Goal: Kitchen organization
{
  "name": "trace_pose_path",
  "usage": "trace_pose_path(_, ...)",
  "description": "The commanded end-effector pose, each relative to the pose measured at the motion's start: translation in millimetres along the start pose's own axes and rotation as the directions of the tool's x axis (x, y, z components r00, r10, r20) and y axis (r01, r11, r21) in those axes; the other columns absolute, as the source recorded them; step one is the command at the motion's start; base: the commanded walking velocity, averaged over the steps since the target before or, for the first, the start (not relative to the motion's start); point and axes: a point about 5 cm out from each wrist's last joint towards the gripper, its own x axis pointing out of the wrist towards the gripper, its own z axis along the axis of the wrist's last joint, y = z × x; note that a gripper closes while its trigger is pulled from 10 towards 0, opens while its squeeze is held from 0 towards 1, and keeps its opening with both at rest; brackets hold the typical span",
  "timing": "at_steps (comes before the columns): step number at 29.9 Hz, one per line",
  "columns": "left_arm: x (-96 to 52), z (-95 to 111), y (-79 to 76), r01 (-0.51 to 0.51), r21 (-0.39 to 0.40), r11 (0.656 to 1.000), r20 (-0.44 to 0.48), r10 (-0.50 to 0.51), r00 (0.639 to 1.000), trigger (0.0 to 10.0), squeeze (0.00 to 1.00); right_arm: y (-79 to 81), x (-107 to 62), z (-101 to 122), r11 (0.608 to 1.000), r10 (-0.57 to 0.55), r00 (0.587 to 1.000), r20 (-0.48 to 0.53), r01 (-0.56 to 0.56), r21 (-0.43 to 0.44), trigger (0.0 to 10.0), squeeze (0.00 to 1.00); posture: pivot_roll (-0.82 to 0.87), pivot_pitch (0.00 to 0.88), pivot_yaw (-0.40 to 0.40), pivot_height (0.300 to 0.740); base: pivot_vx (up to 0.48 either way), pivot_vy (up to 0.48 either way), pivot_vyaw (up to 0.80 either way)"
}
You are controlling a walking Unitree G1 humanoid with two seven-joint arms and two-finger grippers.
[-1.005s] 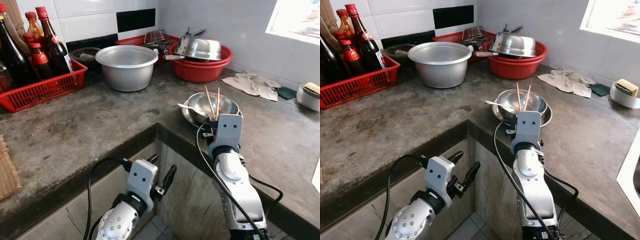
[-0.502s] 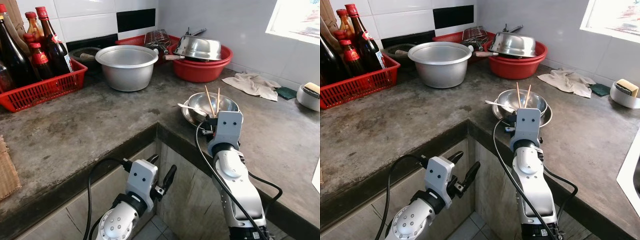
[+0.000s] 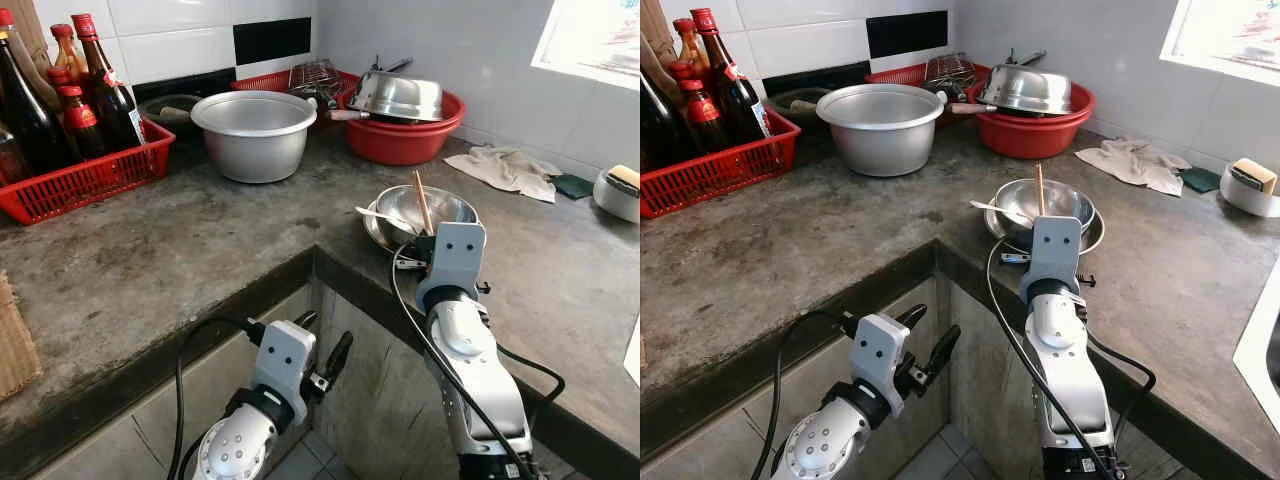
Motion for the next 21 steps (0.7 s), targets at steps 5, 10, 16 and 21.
trace_pose_path(5,1.7,2.3,0.1,-0.003,0.01,1.0,0.015,0.003,1.0,10.0,0.0,-0.2,3.4,12.4,0.998,0.001,0.998,0.055,-0.005,0.064,0.0,0.0,0.09,0.008,-0.061,0.74,0.0,0.0,0.0)
trace_pose_path(10,4.3,10.1,2.0,-0.018,0.015,1.0,0.046,0.017,0.999,10.0,0.0,2.3,-3.1,34.9,0.997,0.048,0.982,0.18,-0.058,0.05,0.0,0.0,0.09,0.012,-0.058,0.74,0.0,0.0,0.0)
trace_pose_path(16,7.5,17.2,4.1,-0.033,0.013,0.999,0.073,0.032,0.997,10.0,0.0,-0.7,-17.6,38.5,0.996,0.094,0.969,0.23,-0.089,-0.032,2.3,0.0,0.08,0.014,-0.054,0.74,0.0,0.0,0.0)
trace_pose_path(21,7.5,20.5,4.2,-0.032,0.014,0.999,0.087,0.031,0.996,10.0,0.0,-14.0,-32.7,35.1,0.996,0.083,0.969,0.232,-0.076,-0.036,10.0,0.0,0.08,0.012,-0.046,0.74,0.0,0.0,0.0)
